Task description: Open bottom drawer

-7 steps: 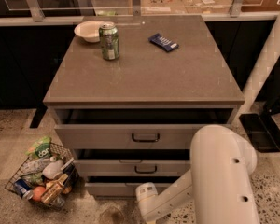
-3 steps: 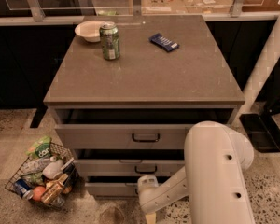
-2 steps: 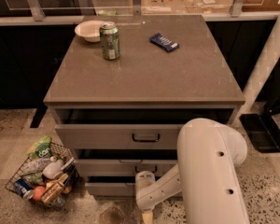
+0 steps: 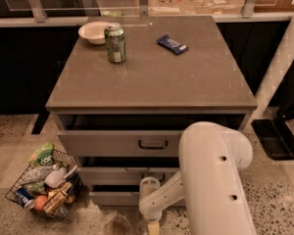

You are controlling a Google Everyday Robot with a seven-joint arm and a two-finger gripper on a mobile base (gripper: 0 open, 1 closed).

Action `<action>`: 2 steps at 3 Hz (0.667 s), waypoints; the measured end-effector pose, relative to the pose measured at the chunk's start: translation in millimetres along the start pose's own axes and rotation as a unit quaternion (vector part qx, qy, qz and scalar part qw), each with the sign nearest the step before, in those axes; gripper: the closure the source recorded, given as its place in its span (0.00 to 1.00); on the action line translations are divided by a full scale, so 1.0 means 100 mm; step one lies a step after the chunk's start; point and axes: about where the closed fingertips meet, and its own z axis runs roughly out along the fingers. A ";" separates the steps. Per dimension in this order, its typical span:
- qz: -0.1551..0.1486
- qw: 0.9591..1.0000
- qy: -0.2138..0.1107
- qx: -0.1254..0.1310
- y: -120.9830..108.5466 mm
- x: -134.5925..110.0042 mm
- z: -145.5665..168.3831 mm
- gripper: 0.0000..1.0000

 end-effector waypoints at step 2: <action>0.003 1.000 0.003 -0.008 0.06 -0.03 0.00 0.00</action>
Offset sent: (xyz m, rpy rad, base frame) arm -0.0162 0.0106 -0.0038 0.0104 0.0333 -0.0051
